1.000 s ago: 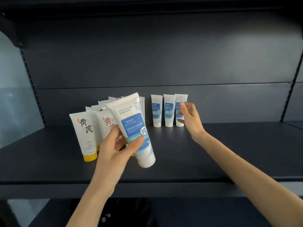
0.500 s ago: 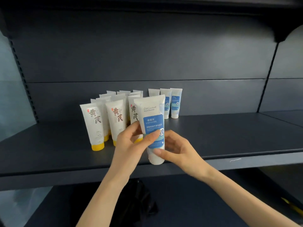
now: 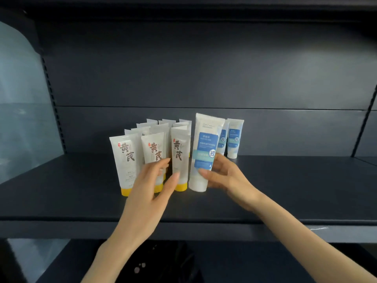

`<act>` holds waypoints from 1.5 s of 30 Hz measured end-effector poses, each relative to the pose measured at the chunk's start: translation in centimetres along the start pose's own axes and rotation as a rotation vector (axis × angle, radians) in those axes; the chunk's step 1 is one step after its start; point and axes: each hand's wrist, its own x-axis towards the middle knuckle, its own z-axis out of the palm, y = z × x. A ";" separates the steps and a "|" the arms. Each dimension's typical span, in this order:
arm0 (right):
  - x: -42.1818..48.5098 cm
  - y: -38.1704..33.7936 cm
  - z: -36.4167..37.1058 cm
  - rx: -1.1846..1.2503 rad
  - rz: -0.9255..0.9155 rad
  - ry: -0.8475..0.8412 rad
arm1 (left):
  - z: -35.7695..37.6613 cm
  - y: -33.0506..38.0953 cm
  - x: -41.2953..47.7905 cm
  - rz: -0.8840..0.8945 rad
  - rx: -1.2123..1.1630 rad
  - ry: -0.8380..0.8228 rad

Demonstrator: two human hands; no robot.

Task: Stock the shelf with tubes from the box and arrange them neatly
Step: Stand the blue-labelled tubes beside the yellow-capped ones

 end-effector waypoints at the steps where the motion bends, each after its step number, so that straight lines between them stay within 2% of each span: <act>1: 1.2 0.2 -0.9 -0.008 0.009 0.029 | -0.5 -0.4 -0.2 0.007 0.119 -0.017; 5: 6.4 1.9 -4.3 -0.104 0.041 0.154 | -1.5 -1.9 -1.8 0.025 0.568 -0.116; 9: 10.7 4.4 -6.1 -0.182 0.112 0.226 | -1.2 -2.8 -3.3 -0.041 0.730 -0.151; 15: 14.4 7.8 -6.1 -0.416 0.174 0.296 | -1.1 -2.7 -3.9 -0.109 0.742 -0.137; 23: 14.9 9.9 -5.9 -0.448 0.191 0.368 | -1.2 -2.9 -4.4 -0.195 0.746 -0.158; 33: 14.2 9.3 -6.1 -0.521 0.224 0.393 | -1.4 -3.1 -4.2 -0.168 0.718 -0.197; 36: 13.0 8.4 -6.5 -0.686 0.183 0.383 | -1.7 -3.2 -4.1 -0.143 0.737 -0.219; 40: 10.0 6.7 -7.5 -1.047 0.147 0.340 | -1.2 -3.3 -4.0 -0.095 0.744 -0.247; 45: 4.1 3.9 -8.2 -1.263 0.191 0.292 | -0.6 -3.1 -4.0 -0.031 0.686 -0.286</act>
